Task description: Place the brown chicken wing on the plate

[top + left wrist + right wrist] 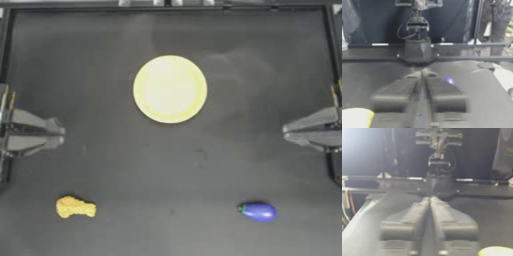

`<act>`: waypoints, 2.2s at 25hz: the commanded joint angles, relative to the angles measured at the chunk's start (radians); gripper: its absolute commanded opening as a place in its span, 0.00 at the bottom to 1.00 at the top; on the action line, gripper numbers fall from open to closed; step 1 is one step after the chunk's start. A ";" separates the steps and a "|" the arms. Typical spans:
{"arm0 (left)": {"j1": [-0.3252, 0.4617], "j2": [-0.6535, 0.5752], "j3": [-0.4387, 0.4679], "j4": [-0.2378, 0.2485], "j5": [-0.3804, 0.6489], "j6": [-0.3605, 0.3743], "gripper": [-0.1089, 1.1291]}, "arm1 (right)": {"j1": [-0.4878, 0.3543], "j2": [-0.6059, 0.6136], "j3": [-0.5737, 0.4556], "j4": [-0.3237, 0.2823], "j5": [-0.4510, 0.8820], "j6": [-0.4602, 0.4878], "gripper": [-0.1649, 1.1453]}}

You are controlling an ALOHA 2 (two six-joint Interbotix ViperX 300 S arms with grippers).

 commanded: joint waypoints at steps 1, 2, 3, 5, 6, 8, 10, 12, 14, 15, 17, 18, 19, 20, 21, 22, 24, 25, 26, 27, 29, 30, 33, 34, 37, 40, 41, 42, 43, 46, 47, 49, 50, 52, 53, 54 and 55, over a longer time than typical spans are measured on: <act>0.000 0.003 -0.020 -0.002 0.023 0.002 0.94 | 0.000 0.003 -0.026 -0.006 -0.002 -0.003 0.96; 0.000 0.002 -0.023 -0.002 0.043 0.002 0.91 | 0.000 0.003 -0.026 -0.008 0.003 -0.002 0.92; 0.000 0.002 -0.025 -0.002 0.064 0.000 0.87 | 0.000 0.003 -0.026 -0.006 0.005 -0.002 0.89; 0.000 0.002 -0.038 -0.003 0.114 0.000 0.90 | 0.000 0.003 -0.025 -0.005 0.006 -0.002 0.86; 0.000 0.002 -0.046 -0.003 0.144 0.000 0.92 | 0.000 0.003 -0.026 -0.003 0.006 -0.002 0.86; 0.000 0.002 -0.077 -0.003 0.235 -0.002 0.93 | 0.000 0.003 -0.026 0.000 0.015 0.000 0.88; 0.000 0.002 -0.114 -0.003 0.356 -0.008 0.92 | 0.000 0.003 -0.026 0.003 0.029 0.002 0.89; 0.000 0.003 -0.152 -0.005 0.471 -0.015 0.92 | -0.002 0.003 -0.028 0.012 0.037 0.002 0.89; 0.000 0.006 -0.190 -0.005 0.588 -0.035 0.92 | 0.000 0.003 -0.028 0.015 0.040 0.002 0.89; 0.002 0.011 -0.204 -0.005 0.635 -0.048 0.92 | 0.000 0.003 -0.028 0.017 0.040 0.003 0.89; 0.000 0.026 -0.224 0.002 0.721 -0.075 0.92 | 0.000 0.003 -0.028 0.018 0.040 0.003 0.89; 0.000 0.038 -0.233 0.002 0.755 -0.089 0.92 | 0.000 0.003 -0.028 0.020 0.041 0.003 0.89; 0.000 0.052 -0.239 0.003 0.788 -0.103 0.92 | 0.000 0.003 -0.028 0.021 0.044 0.003 0.89; -0.002 0.067 -0.249 0.003 0.818 -0.114 0.92 | 0.000 0.002 -0.028 0.023 0.049 0.003 0.89; -0.005 0.086 -0.256 0.003 0.845 -0.121 0.92 | 0.000 0.000 -0.028 0.025 0.052 0.003 0.89; -0.011 0.104 -0.264 0.008 0.867 -0.126 0.92 | 0.000 -0.005 -0.028 0.028 0.058 0.003 0.89; -0.031 0.146 -0.281 0.008 0.911 -0.130 0.92 | -0.002 -0.017 -0.028 0.032 0.069 0.005 0.89; -0.043 0.169 -0.291 0.008 0.928 -0.132 0.92 | 0.000 -0.025 -0.028 0.034 0.075 0.005 0.89; -0.057 0.196 -0.305 0.011 0.945 -0.143 0.92 | 0.000 -0.034 -0.026 0.035 0.083 0.005 0.89; -0.067 0.218 -0.318 0.011 0.959 -0.156 0.92 | 0.000 -0.040 -0.025 0.038 0.091 0.005 0.89; -0.089 0.258 -0.337 0.029 0.991 -0.190 0.92 | -0.002 -0.049 -0.025 0.040 0.104 0.005 0.89; -0.103 0.278 -0.345 0.044 1.011 -0.210 0.92 | 0.000 -0.051 -0.025 0.040 0.107 0.005 0.89; -0.147 0.331 -0.367 0.109 1.068 -0.293 0.92 | -0.002 -0.051 -0.025 0.041 0.109 0.005 0.89; -0.166 0.344 -0.370 0.129 1.078 -0.325 0.92 | 0.000 -0.051 -0.025 0.040 0.109 0.005 0.89; -0.224 0.376 -0.371 0.178 1.078 -0.419 0.92 | 0.000 -0.051 -0.023 0.040 0.109 0.005 0.89; -0.278 0.403 -0.364 0.201 1.080 -0.514 0.92 | 0.000 -0.051 -0.021 0.040 0.107 0.005 0.89; -0.288 0.413 -0.360 0.204 1.078 -0.537 0.92 | 0.000 -0.051 -0.023 0.040 0.107 0.005 0.89; -0.299 0.422 -0.359 0.206 1.075 -0.554 0.92 | 0.000 -0.051 -0.023 0.040 0.107 0.005 0.89; -0.308 0.433 -0.359 0.206 1.071 -0.569 0.92 | -0.002 -0.051 -0.021 0.040 0.107 0.005 0.89; -0.328 0.471 -0.356 0.204 1.048 -0.592 0.92 | -0.002 -0.051 -0.018 0.040 0.104 0.006 0.89; -0.330 0.483 -0.354 0.202 1.035 -0.597 0.92 | 0.000 -0.051 -0.017 0.041 0.104 0.006 0.89; -0.333 0.508 -0.350 0.199 1.005 -0.604 0.92 | 0.000 -0.051 -0.015 0.040 0.103 0.006 0.89; -0.336 0.520 -0.347 0.196 0.989 -0.607 0.92 | 0.000 -0.051 -0.014 0.041 0.103 0.006 0.89; -0.339 0.541 -0.341 0.190 0.969 -0.612 0.92 | -0.002 -0.051 -0.014 0.040 0.103 0.006 0.89; -0.339 0.552 -0.336 0.189 0.966 -0.617 0.92 | -0.002 -0.051 -0.014 0.040 0.103 0.006 0.89; -0.339 0.560 -0.333 0.186 0.965 -0.623 0.92 | 0.000 -0.051 -0.014 0.040 0.103 0.006 0.89; -0.339 0.571 -0.328 0.184 0.965 -0.630 0.92 | 0.000 -0.051 -0.014 0.040 0.101 0.006 0.89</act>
